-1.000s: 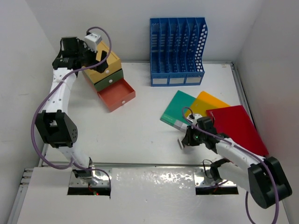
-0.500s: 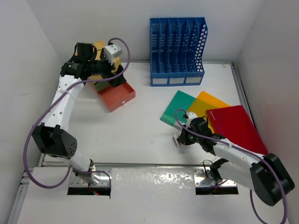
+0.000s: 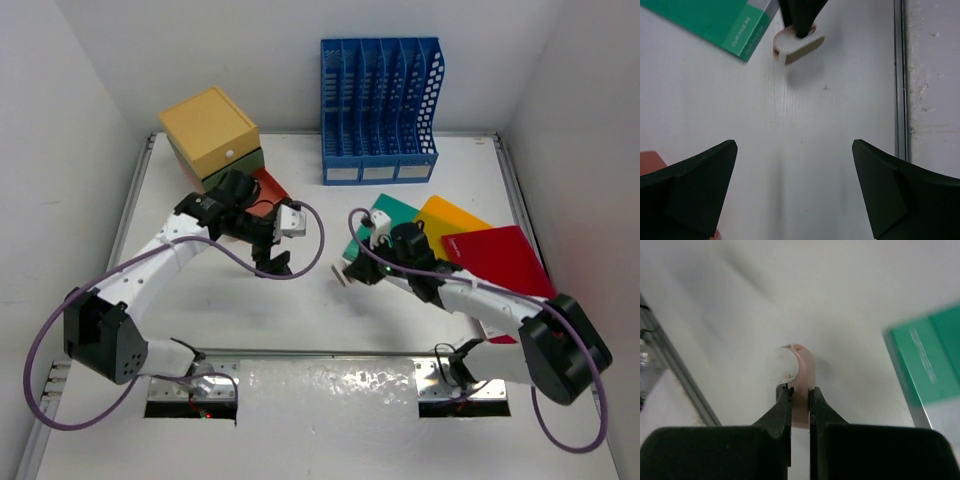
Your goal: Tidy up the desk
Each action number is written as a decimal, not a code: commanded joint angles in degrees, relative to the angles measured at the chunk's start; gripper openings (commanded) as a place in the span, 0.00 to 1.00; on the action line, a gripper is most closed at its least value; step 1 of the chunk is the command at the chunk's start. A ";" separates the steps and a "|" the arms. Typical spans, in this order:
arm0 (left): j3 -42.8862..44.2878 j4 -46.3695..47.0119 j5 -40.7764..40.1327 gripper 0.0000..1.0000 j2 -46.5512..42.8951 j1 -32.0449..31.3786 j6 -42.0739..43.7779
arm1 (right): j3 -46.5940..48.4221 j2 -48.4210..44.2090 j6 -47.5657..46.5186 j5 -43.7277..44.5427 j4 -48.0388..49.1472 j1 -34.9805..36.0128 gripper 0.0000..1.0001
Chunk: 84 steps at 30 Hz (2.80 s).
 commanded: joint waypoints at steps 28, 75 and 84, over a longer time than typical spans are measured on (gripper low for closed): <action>6.28 -7.75 8.29 0.64 6.09 -3.12 14.63 | 16.76 12.55 -4.44 -10.24 19.27 9.37 0.00; -0.30 -2.65 -4.36 0.00 9.43 -3.21 12.78 | 18.26 11.32 -17.97 -3.04 0.29 9.98 0.45; -2.87 5.34 -8.41 0.00 10.49 -1.98 4.72 | 10.72 6.69 -17.10 0.39 1.43 9.72 0.46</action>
